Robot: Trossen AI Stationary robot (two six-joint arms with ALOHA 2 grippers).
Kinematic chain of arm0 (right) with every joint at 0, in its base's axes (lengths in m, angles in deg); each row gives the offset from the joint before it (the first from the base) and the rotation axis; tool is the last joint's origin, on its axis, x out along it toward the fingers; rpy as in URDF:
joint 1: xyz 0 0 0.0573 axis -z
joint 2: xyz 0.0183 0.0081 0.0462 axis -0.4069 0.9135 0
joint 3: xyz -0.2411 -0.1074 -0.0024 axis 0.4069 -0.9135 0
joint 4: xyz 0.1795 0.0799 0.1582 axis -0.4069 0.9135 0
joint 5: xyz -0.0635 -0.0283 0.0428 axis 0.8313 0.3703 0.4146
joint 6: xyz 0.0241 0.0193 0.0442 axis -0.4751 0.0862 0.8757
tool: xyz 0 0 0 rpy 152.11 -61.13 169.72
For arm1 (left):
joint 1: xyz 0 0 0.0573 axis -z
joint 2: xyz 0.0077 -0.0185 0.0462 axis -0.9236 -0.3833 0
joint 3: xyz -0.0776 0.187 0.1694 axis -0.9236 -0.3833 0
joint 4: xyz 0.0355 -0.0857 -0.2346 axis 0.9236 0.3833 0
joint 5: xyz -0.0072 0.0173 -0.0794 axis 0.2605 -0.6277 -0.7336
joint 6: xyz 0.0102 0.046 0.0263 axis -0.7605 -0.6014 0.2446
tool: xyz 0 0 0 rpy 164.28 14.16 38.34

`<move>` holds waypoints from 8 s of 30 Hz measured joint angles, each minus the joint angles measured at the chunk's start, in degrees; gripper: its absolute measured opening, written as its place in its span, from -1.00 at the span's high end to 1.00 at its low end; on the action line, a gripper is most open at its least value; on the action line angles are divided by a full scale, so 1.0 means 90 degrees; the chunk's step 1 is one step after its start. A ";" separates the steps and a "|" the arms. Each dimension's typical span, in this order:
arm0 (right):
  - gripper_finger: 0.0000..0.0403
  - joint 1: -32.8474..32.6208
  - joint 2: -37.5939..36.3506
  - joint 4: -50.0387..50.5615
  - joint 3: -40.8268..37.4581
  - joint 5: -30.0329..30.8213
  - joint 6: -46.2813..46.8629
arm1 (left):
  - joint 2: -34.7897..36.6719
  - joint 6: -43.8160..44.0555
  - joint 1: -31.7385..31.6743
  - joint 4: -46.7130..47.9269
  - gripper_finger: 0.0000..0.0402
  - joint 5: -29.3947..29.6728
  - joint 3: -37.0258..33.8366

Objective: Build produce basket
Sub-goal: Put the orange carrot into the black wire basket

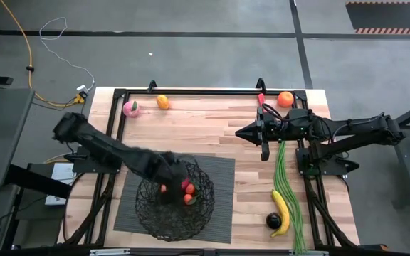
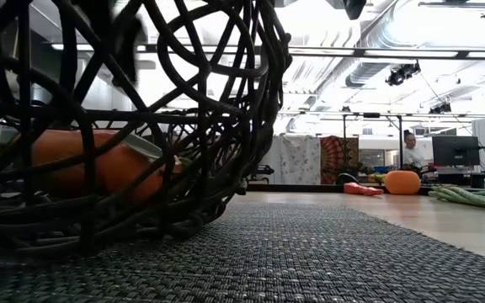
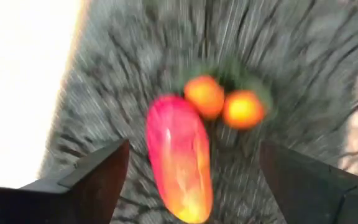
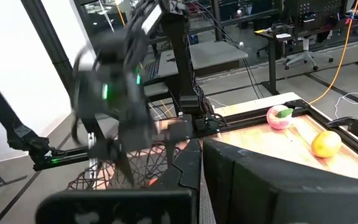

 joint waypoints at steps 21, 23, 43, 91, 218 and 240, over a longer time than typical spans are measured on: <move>1.00 0.0001 0.0002 -0.0182 0.0000 0.0002 -0.0112 | 0.5059 -0.1677 -0.2551 -0.5717 -0.71 -0.0744 -0.3004; 1.00 0.0002 0.0002 -0.0182 0.0000 0.0002 -0.0158 | 0.5094 -0.1555 -0.2546 -0.6062 -0.71 -0.0742 -0.3431; 1.00 0.0000 0.0002 -0.0199 0.0000 0.0002 -0.0265 | 0.5041 -0.1947 -0.2539 -0.7045 0.14 -0.0906 -0.3994; 0.44 0.0000 0.0002 -0.0199 0.0000 0.0645 0.0022 | 0.5055 -0.1761 -0.2547 -0.7146 1.00 -0.1589 -0.3991; 0.78 0.2363 0.1168 0.2805 0.1239 0.0745 0.0868 | 0.5055 -0.1773 -0.2544 -0.7101 1.00 -0.0829 -0.3989; 0.78 -0.1160 0.1981 -0.0594 0.1248 0.1714 0.0092 | 0.5053 -0.1844 -0.2542 -0.7157 1.00 -0.1095 -0.3989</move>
